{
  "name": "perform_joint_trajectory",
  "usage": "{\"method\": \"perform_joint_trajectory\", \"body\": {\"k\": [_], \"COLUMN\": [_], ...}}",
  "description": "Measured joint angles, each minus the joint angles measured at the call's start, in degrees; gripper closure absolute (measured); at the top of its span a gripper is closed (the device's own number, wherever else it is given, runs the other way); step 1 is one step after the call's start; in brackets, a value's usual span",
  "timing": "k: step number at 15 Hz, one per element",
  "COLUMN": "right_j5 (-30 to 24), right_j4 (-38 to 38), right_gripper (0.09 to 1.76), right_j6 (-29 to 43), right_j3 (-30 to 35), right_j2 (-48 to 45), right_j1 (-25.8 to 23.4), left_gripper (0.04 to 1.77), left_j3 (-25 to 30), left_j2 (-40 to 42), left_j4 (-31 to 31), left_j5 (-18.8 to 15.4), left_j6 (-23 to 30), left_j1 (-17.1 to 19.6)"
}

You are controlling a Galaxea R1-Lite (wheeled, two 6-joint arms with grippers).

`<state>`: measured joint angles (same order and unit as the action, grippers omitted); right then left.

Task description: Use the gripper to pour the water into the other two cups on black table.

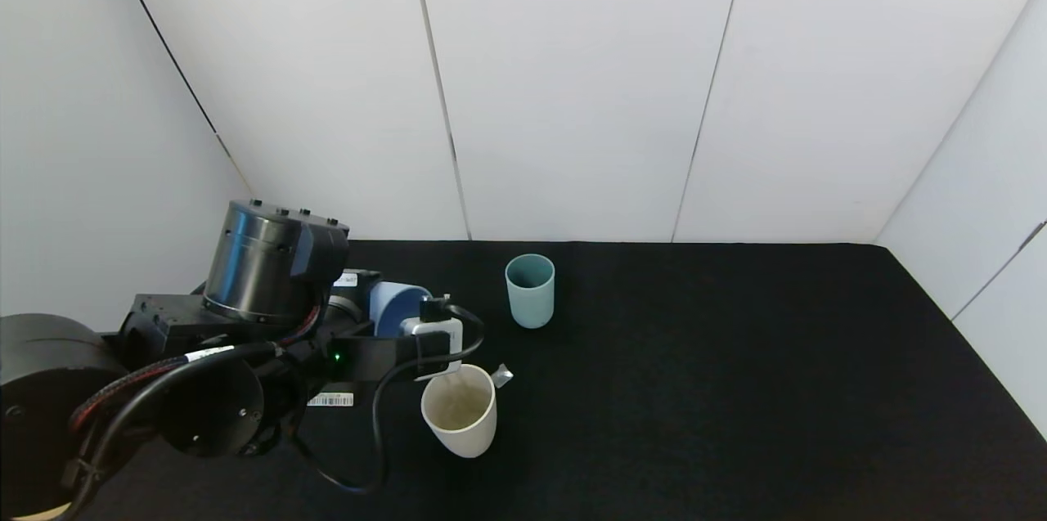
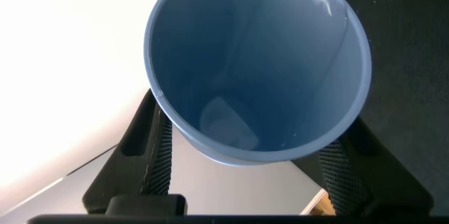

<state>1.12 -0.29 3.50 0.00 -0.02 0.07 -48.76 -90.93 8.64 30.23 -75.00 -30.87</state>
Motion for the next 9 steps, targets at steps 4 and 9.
{"method": "perform_joint_trajectory", "body": {"k": [4,9], "right_j5": [0.0,0.0], "right_j4": [0.0,0.0], "right_gripper": [0.14,0.14], "right_j6": [0.0,0.0], "right_j3": [0.0,0.0], "right_j2": [0.0,0.0], "right_j1": [0.0,0.0], "left_gripper": [0.62,0.62], "left_j3": [-0.9,-0.8], "left_j2": [-0.6,-0.7], "left_j4": [0.0,0.2], "left_j5": [0.0,-1.2], "left_j6": [-0.1,1.2], "left_j1": [-0.2,-0.1]}}
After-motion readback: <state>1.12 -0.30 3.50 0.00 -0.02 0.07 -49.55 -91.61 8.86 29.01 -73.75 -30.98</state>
